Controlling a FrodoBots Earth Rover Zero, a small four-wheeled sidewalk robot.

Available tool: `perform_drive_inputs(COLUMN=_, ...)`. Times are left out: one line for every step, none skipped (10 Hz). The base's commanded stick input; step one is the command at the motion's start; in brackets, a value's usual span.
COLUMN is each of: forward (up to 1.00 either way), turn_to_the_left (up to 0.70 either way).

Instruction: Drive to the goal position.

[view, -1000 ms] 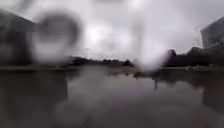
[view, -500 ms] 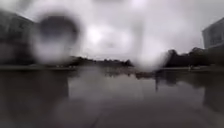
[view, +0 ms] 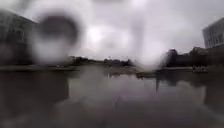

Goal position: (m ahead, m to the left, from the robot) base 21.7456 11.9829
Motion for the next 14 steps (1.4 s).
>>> perform_drive_inputs(forward=0.7, turn_to_the_left=-0.08)
perform_drive_inputs(forward=0.7, turn_to_the_left=-0.35)
perform_drive_inputs(forward=0.7, turn_to_the_left=-0.31)
perform_drive_inputs(forward=0.7, turn_to_the_left=-0.11)
perform_drive_inputs(forward=0.7, turn_to_the_left=0.0)
perform_drive_inputs(forward=0.7, turn_to_the_left=0.0)
perform_drive_inputs(forward=0.7, turn_to_the_left=0.0)
perform_drive_inputs(forward=0.7, turn_to_the_left=0.0)
perform_drive_inputs(forward=0.7, turn_to_the_left=0.0)
perform_drive_inputs(forward=0.7, turn_to_the_left=0.0)
perform_drive_inputs(forward=0.7, turn_to_the_left=0.0)
perform_drive_inputs(forward=0.7, turn_to_the_left=0.0)
perform_drive_inputs(forward=0.7, turn_to_the_left=0.0)
perform_drive_inputs(forward=0.7, turn_to_the_left=0.0)
